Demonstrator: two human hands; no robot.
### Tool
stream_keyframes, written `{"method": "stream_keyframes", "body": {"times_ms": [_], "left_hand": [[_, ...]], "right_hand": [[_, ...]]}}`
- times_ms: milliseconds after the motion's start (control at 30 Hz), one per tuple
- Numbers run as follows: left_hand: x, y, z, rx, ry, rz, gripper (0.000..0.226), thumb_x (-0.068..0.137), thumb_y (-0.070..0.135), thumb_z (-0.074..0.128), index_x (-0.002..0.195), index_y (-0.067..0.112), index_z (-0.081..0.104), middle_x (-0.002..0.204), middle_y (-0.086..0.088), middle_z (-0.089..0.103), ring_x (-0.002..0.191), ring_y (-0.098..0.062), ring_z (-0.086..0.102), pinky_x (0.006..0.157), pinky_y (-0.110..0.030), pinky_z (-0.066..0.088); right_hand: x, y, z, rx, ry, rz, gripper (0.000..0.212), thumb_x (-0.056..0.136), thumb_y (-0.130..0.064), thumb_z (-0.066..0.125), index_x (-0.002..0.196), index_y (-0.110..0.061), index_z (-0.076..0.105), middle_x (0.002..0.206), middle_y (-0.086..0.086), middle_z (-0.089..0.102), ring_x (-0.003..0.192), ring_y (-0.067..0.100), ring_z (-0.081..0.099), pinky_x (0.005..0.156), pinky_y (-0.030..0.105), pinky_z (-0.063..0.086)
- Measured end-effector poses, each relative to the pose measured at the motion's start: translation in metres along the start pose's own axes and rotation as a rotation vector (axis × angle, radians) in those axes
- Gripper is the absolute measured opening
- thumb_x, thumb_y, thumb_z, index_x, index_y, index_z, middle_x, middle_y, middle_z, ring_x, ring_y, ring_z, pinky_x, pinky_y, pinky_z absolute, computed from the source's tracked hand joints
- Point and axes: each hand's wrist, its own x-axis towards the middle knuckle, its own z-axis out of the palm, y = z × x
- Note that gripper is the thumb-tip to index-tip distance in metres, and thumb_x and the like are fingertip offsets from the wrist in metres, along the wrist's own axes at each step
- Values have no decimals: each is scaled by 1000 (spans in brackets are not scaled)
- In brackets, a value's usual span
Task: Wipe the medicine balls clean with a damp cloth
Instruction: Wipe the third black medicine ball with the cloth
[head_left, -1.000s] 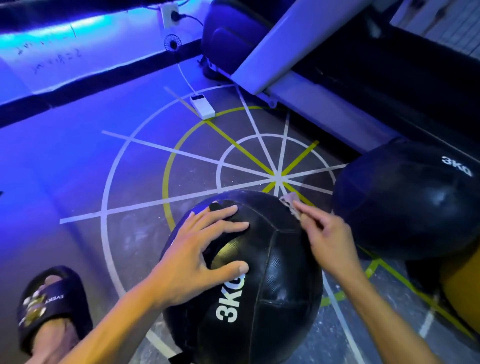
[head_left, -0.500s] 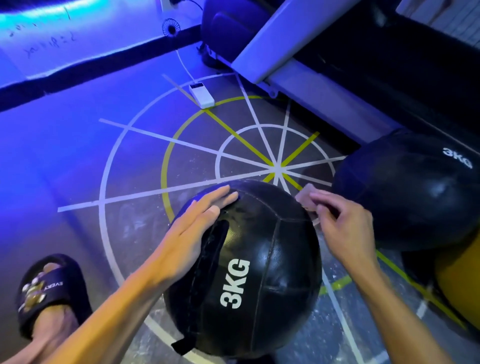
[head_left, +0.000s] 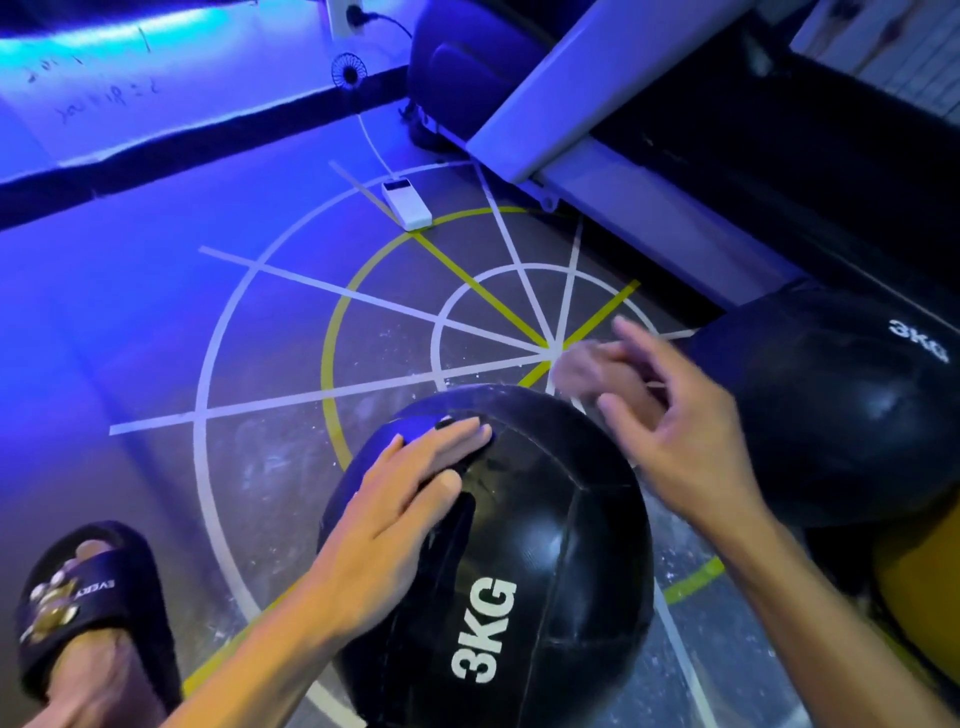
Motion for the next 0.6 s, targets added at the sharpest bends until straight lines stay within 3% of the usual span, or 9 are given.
{"method": "stream_keyframes", "body": {"times_ms": [67,167,200,300,333,433,500,600], "left_hand": [[-3,2,3,5,-22,-3,46,102,22,50,147,33,49,144,23,58,146,-8,42,124,-57,19],[-8,6,4,37,-32,16,43,105,15,56,145,32,51,140,26,60,143,-6,45,123,-55,23],[-10,8,4,50,-31,15,43,105,15,57,144,32,51,139,28,60,142,-4,44,123,-54,23],[-15,11,5,97,-46,28,43,104,18,55,144,34,51,139,31,58,144,2,39,126,-51,18],[-16,12,6,106,-43,33,42,104,18,55,143,35,51,139,32,58,144,3,38,126,-50,17],[-13,12,4,123,-29,51,42,104,16,56,141,35,54,140,31,58,146,2,36,127,-47,12],[-9,13,3,124,-60,50,41,105,17,55,142,35,53,141,30,57,146,-2,37,127,-49,14],[-5,15,3,122,-70,48,40,107,19,54,143,37,51,140,30,58,147,-3,37,125,-52,17]], "right_hand": [[-9,-16,9,51,-148,-87,53,85,-16,75,136,-24,64,127,-15,66,118,3,61,104,26,47],[-19,-22,24,-4,-296,-329,25,89,-14,70,113,-19,77,115,-9,69,109,6,64,97,20,47],[-11,-8,27,-23,-277,-316,20,91,-12,69,107,-18,78,109,-9,69,101,4,66,92,21,49],[20,31,21,-21,-211,116,24,92,-5,69,96,-27,77,84,-12,70,63,1,63,72,25,47],[20,32,19,6,-217,159,26,90,-4,70,94,-29,78,81,-11,71,63,2,63,71,23,47],[4,-10,27,93,-382,-87,20,91,-3,71,100,-19,80,100,-8,70,74,0,67,69,14,48],[8,-9,38,60,-399,-151,18,95,-8,67,102,-19,79,104,-4,69,73,3,68,71,22,53],[49,32,35,-114,-369,169,22,94,-6,65,94,-24,78,93,5,74,57,-1,61,68,25,49]]}}
